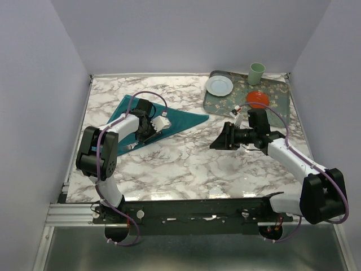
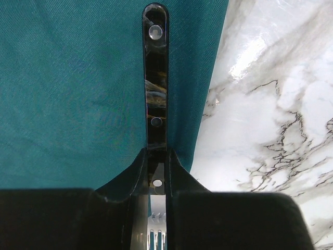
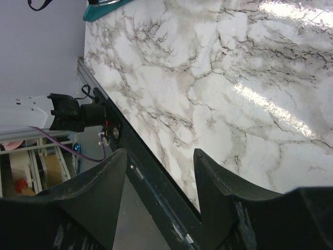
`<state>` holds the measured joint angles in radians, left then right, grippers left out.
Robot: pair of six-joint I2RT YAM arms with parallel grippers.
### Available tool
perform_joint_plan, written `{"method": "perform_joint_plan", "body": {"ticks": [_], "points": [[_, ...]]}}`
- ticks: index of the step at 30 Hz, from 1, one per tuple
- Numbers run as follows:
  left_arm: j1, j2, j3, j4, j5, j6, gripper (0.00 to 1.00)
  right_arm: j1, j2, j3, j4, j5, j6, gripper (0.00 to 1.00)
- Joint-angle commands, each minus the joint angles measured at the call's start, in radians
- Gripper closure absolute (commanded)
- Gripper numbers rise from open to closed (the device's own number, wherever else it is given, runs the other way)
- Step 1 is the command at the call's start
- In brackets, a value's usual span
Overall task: Fold the napkin, place the utensils inside, and roll it up
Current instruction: Place the utensil onto the napkin
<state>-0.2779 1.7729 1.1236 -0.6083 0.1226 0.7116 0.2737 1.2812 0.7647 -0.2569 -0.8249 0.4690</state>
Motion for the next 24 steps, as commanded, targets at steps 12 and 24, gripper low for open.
{"method": "perform_joint_plan", "body": {"ticks": [12,24], "points": [[-0.004,0.014,-0.008,0.019,-0.041,0.006,0.71,-0.002,0.007,0.016,-0.013,-0.029,-0.018,0.38],[-0.014,-0.003,-0.015,0.021,-0.066,0.006,0.71,-0.002,0.004,0.010,-0.004,-0.040,-0.015,0.38]]}}
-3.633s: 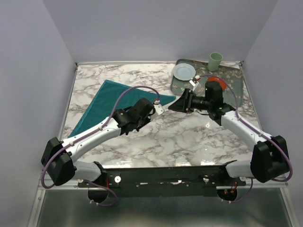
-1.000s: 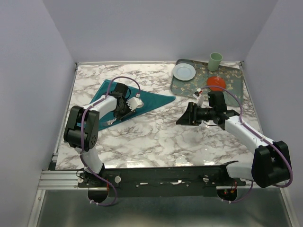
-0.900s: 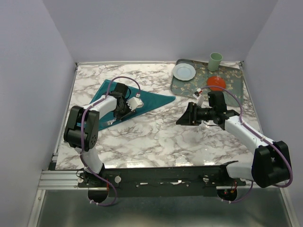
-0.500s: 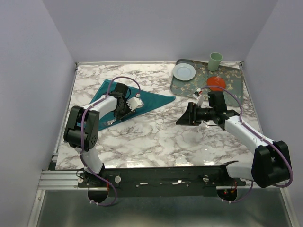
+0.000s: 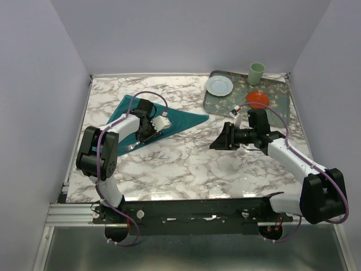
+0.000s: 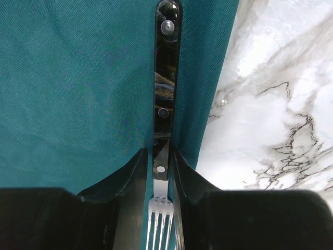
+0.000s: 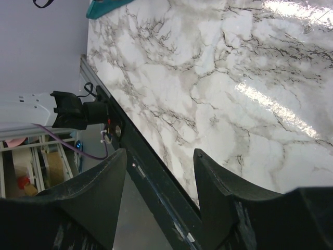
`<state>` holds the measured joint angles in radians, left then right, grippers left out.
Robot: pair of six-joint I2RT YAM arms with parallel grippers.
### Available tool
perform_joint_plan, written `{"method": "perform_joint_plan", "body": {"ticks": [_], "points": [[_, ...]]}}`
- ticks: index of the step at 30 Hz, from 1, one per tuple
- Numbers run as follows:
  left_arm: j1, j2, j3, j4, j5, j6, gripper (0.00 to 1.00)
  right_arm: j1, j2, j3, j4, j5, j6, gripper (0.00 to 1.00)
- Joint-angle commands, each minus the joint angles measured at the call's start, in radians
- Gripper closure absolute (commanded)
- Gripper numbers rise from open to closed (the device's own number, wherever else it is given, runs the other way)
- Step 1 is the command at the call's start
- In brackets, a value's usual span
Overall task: Fold the napkin, place the utensils inside, and roll it up
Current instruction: Place the utensil onto the napkin
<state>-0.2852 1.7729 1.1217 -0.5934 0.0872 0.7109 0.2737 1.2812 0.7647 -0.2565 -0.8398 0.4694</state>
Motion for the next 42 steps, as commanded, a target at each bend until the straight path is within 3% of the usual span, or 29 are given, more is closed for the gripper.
{"method": "perform_joint_plan", "body": {"ticks": [1,5,12,21,29,31,32,36,40,41,42], "points": [[-0.008,-0.001,-0.011,0.006,-0.030,0.009,0.73,-0.002,0.003,0.010,-0.004,-0.027,-0.015,0.38],[-0.011,-0.004,-0.005,0.000,-0.029,0.010,0.84,-0.002,0.003,0.010,-0.004,-0.028,-0.015,0.38],[-0.011,-0.009,-0.007,-0.005,-0.033,0.010,0.89,-0.002,0.004,0.010,-0.003,-0.030,-0.017,0.38],[-0.031,-0.026,0.001,-0.016,-0.052,-0.008,0.68,-0.002,0.007,0.013,-0.003,-0.024,-0.021,0.38],[-0.051,-0.137,0.009,-0.026,-0.078,-0.033,0.58,-0.002,0.013,0.010,-0.006,0.005,-0.020,0.36],[-0.068,-0.158,0.029,-0.032,-0.107,-0.076,0.58,-0.002,0.021,0.019,-0.010,0.048,-0.018,0.34],[-0.080,-0.176,0.036,-0.034,-0.130,-0.099,0.58,-0.002,0.024,0.025,-0.019,0.074,-0.012,0.28],[-0.217,-0.217,0.066,-0.042,-0.256,-0.224,0.60,-0.002,0.081,0.093,-0.036,0.178,0.050,0.24],[-0.327,-0.285,0.066,-0.034,-0.363,-0.402,0.60,-0.002,0.141,0.140,-0.017,0.316,0.141,0.22],[-0.336,-0.320,0.066,-0.028,-0.383,-0.524,0.59,-0.002,0.170,0.149,0.009,0.333,0.153,0.23],[-0.339,-0.341,0.067,-0.029,-0.376,-0.574,0.51,-0.002,0.193,0.168,0.022,0.347,0.169,0.23]]}}
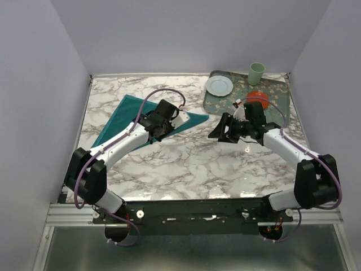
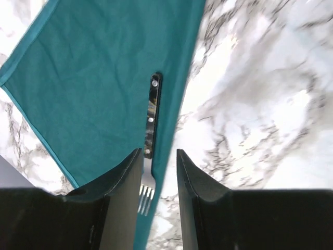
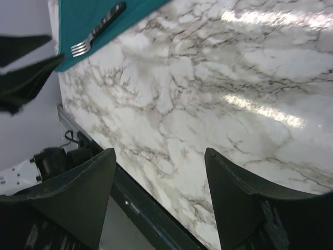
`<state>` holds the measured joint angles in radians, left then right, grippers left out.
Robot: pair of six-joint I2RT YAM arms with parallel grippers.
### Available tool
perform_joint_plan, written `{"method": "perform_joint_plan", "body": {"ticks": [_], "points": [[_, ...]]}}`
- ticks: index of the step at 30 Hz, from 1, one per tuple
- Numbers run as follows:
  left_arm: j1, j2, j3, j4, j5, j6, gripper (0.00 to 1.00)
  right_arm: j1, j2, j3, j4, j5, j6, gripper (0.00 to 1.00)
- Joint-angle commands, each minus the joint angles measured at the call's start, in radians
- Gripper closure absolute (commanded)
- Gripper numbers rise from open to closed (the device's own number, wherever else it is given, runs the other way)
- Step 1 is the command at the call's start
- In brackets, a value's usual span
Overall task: Fold the napkin, place the utensils inside, and roll it up
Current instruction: Place the utensil onto the napkin, then fold the napkin
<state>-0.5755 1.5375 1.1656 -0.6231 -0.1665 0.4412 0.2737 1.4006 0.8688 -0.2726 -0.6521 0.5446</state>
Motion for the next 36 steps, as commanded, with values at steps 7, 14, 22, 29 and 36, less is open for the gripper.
{"method": "perform_joint_plan", "body": {"ticks": [7,14,22,29,36], "points": [[-0.046,-0.468,-0.162,0.150,-0.227,-0.757,0.37,0.002,0.259,0.212,0.108,0.287,0.215,0.24],[-0.011,-0.724,-0.221,0.089,-0.393,-0.943,0.33,0.031,0.441,0.332,0.154,0.423,0.331,0.46],[0.025,-0.807,-0.242,0.092,-0.354,-0.932,0.30,0.094,0.580,0.410,0.161,0.528,0.475,0.46],[0.034,-0.795,-0.187,0.082,-0.343,-0.874,0.31,0.110,0.633,0.446,0.154,0.583,0.569,0.46],[0.035,-0.810,-0.165,0.106,-0.373,-0.837,0.30,0.110,0.675,0.466,0.136,0.611,0.649,0.48]]}}
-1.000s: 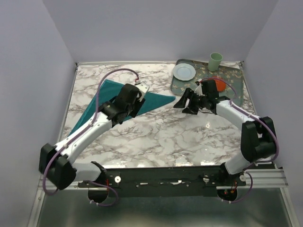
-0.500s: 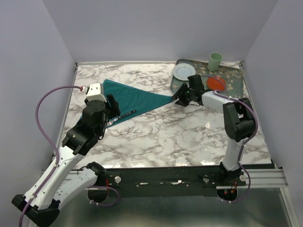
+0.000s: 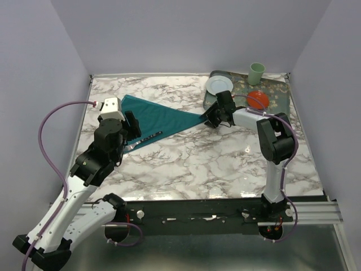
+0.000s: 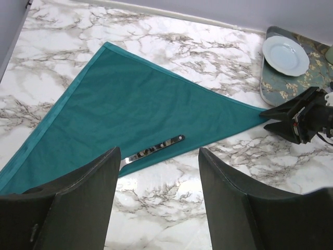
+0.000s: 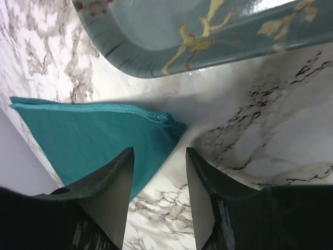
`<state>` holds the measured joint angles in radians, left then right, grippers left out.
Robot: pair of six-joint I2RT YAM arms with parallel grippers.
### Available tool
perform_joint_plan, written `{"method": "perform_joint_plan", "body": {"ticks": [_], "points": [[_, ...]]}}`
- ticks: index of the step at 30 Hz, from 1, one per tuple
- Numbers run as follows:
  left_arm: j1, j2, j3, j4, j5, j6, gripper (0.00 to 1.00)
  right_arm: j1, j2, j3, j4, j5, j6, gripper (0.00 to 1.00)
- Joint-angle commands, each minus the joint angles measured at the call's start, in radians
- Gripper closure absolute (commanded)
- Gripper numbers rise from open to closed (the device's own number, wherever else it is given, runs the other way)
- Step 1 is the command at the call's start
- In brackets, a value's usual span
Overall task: Fold the napkin, place the utensils inside, and roll it up
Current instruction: Fold the napkin
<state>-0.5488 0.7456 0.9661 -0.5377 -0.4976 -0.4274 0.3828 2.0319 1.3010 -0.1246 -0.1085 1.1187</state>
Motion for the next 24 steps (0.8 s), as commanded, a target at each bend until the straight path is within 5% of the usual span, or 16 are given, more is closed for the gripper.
{"method": "perform_joint_plan", "body": {"ticks": [1,11,14,24], "points": [[0.010,-0.020,0.034,0.019,-0.044,0.033,0.30,0.001,0.051,0.040,-0.013,0.066,0.079,0.48],[0.018,-0.008,0.059,0.018,-0.042,0.059,0.30,0.001,0.070,0.047,-0.035,0.089,0.075,0.71],[0.020,0.006,0.056,0.021,-0.030,0.052,0.30,0.002,0.057,0.047,-0.012,0.087,0.011,0.83],[0.030,-0.008,-0.033,0.002,-0.064,-0.042,0.30,0.068,-0.033,0.012,0.255,-0.019,-0.324,0.99]]}}
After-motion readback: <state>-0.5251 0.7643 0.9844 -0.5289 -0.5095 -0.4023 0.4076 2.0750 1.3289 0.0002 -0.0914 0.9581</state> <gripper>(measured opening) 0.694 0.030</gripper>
